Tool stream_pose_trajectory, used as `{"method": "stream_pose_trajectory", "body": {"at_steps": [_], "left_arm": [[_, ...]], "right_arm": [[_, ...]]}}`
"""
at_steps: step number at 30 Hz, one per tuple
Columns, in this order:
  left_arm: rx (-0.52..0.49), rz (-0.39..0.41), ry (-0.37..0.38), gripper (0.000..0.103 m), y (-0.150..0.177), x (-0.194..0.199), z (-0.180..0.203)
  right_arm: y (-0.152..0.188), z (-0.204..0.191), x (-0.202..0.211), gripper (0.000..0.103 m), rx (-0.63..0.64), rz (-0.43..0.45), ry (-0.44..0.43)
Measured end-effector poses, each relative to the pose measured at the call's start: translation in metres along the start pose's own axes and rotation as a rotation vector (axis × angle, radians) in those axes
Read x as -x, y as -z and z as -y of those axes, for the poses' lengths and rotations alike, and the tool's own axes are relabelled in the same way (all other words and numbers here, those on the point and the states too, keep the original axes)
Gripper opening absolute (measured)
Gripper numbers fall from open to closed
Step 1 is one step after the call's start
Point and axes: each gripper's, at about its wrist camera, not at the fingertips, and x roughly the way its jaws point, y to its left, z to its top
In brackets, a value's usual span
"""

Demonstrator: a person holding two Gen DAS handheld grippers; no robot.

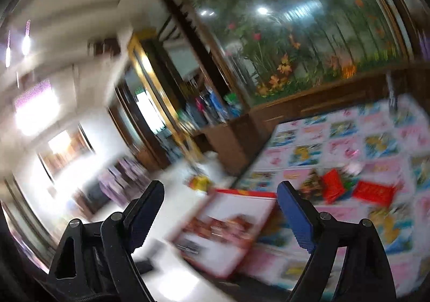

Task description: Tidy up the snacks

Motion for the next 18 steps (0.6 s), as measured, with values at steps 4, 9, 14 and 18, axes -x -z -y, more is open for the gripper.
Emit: {"method": "stream_pose_trajectory", "body": {"at_steps": [4, 9, 14, 18], "left_arm": [[0.000, 0.010, -0.015, 0.103, 0.000, 0.001, -0.004], [-0.006, 0.002, -0.023, 0.103, -0.001, -0.003, -0.002], [-0.031, 0.016, -0.014, 0.103, -0.002, 0.003, 0.003], [-0.028, 0.024, -0.011, 0.103, -0.002, 0.009, 0.001]], "right_arm": [[-0.046, -0.016, 0.038, 0.088, -0.104, 0.010, -0.015], [-0.078, -0.076, 0.076, 0.089, -0.056, -0.001, -0.177], [-0.075, -0.151, 0.108, 0.092, 0.064, 0.012, -0.376], [-0.061, -0.175, 0.129, 0.093, 0.085, 0.034, -0.503]]}}
